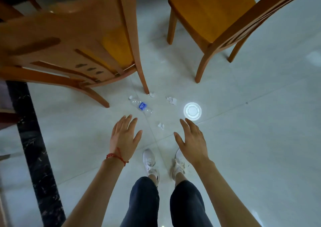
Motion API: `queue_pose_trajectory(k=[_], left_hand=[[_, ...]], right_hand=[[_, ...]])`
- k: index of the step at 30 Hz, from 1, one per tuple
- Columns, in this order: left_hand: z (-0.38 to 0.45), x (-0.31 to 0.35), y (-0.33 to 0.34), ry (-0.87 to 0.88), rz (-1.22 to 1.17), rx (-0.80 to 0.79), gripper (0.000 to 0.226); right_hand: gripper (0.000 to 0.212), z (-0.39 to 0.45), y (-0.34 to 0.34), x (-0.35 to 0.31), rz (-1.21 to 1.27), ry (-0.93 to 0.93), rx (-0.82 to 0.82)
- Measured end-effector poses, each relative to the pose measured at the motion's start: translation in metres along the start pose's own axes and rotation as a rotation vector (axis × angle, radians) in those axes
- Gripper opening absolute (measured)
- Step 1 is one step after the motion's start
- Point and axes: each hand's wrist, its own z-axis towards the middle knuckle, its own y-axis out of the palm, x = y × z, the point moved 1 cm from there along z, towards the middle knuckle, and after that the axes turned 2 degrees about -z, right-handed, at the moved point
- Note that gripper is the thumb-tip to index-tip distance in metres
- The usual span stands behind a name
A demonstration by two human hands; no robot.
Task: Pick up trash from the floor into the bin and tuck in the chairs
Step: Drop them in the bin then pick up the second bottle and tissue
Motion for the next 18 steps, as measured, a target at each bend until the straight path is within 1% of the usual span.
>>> queue_pose_trajectory(k=[3, 8, 9, 12, 18], left_hand=[[0.022, -0.007, 0.028, -0.025, -0.025, 0.044, 0.044], [0.057, -0.025, 0.084, -0.03, -0.041, 0.041, 0.043], [0.064, -0.029, 0.095, -0.033, -0.043, 0.03, 0.044], [0.087, -0.047, 0.129, -0.022, -0.033, 0.014, 0.06], [0.131, -0.088, 0.2, 0.038, 0.013, 0.005, 0.061]], right_hand=[[0.052, 0.032, 0.022, 0.019, -0.016, -0.039, -0.024], [0.052, 0.082, 0.068, 0.049, -0.037, -0.118, -0.058], [0.052, 0.091, 0.079, 0.055, -0.038, -0.132, -0.071], [0.052, 0.118, 0.115, 0.075, -0.048, -0.165, -0.088], [0.052, 0.163, 0.194, 0.114, -0.084, -0.219, -0.138]])
